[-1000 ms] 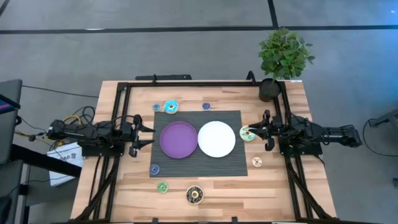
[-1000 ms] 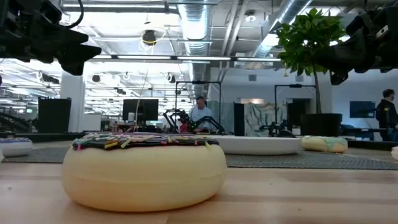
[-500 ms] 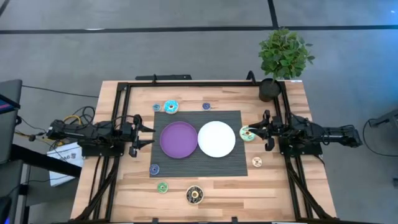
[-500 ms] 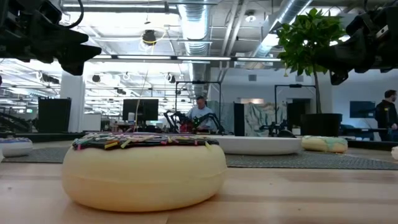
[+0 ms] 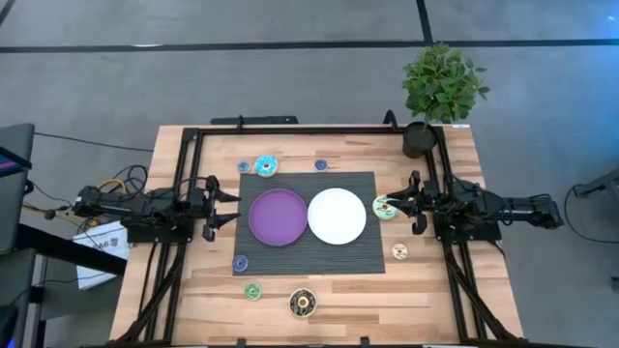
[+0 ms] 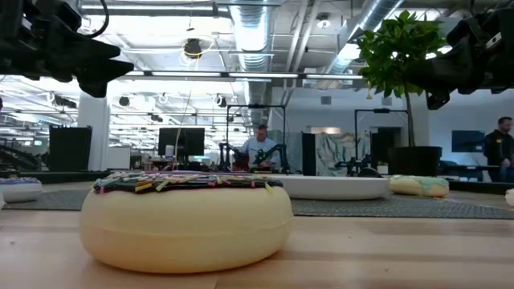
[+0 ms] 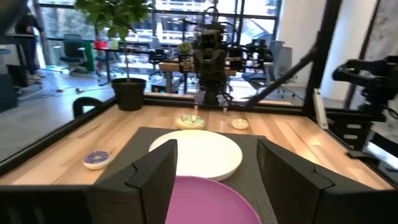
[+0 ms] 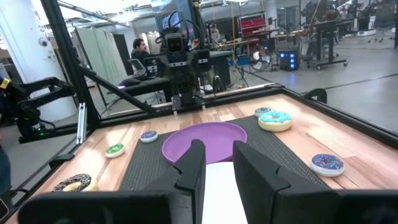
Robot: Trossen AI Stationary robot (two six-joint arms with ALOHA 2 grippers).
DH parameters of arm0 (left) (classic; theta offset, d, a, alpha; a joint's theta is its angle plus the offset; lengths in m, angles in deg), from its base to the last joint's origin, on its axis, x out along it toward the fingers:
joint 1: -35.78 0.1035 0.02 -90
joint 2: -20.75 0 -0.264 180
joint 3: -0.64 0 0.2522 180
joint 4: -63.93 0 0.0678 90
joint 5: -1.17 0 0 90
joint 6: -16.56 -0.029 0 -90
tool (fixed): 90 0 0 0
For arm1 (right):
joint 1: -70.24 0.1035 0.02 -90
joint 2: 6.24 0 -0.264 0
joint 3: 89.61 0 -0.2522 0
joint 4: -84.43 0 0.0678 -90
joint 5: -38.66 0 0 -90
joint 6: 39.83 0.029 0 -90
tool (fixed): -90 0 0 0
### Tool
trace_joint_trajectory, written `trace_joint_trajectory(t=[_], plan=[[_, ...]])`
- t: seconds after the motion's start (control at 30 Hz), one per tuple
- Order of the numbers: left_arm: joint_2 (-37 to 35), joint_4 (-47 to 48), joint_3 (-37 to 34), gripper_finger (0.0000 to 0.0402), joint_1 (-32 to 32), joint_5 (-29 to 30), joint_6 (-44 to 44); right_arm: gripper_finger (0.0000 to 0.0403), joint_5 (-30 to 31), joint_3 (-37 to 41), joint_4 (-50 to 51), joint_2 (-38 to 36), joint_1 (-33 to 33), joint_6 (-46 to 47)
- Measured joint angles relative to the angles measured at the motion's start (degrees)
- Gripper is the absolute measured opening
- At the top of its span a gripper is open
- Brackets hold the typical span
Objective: Pick & Place donuts
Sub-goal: Put the large blue donut on the purple plate
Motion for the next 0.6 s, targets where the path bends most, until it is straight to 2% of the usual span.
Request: trace_joint_trajectory(t=[0.33,0.47,0.6], plan=[[0.0,0.7,0.8,0.0212,0.0,1.2,4.0,0.0073,0.0,0.0,0.0,0.0,0.0,0.0],[2.8,2.1,5.1,0.0212,0.0,5.9,4.3,0.0073,0.0,0.0,0.0,0.0,0.0,0.0],[9.0,2.8,10.4,0.0212,0.0,11.0,3.5,0.0073,0.0,0.0,0.0,0.0,0.0,0.0]])
